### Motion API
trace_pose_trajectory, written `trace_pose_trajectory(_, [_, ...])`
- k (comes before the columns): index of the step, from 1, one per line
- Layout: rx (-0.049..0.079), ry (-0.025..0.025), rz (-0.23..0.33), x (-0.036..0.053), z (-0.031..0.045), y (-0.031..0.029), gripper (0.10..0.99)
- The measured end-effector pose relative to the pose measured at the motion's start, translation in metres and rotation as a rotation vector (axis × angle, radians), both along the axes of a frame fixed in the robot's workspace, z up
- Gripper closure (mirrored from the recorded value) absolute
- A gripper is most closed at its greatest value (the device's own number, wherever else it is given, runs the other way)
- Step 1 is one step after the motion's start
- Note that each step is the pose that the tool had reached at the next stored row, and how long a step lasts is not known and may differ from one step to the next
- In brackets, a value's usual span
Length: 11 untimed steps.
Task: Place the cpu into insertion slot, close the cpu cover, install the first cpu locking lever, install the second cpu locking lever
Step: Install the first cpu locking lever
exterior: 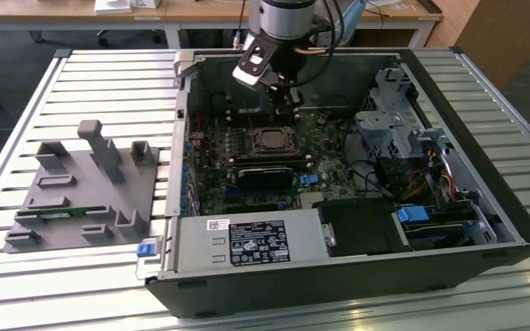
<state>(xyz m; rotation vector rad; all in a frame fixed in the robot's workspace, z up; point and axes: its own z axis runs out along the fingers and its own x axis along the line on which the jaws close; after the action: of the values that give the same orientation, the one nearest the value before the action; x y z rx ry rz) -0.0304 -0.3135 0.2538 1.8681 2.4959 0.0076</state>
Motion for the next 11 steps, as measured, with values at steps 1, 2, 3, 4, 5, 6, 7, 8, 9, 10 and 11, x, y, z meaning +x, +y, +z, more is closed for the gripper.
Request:
trace_pose_trajectory(1, [0.0,0.0,0.011,0.0,0.0,0.0,0.98])
trace_pose_trajectory(2, [0.0,0.0,0.022,0.0,0.0,0.0,0.98])
trace_pose_trajectory(3, [0.0,0.0,0.033,0.0,0.0,0.0,0.98])
trace_pose_trajectory(4, [0.0,0.0,0.044,0.0,0.0,0.0,0.98])
trace_pose_trajectory(5, [0.0,0.0,0.054,0.0,0.0,0.0,0.98])
trace_pose_trajectory(6, [0.0,0.0,0.065,0.0,0.0,0.0,0.98])
trace_pose_trajectory(7, [0.0,0.0,0.076,0.0,0.0,0.0,0.98])
trace_pose_trajectory(8, [0.0,0.0,0.086,0.0,0.0,0.0,0.98])
trace_pose_trajectory(9, [0.0,0.0,0.097,0.0,0.0,0.0,0.98])
trace_pose_trajectory(10, [0.0,0.0,0.107,0.0,0.0,0.0,0.98])
trace_pose_trajectory(11, [0.0,0.0,0.119,0.0,0.0,0.0,0.98])
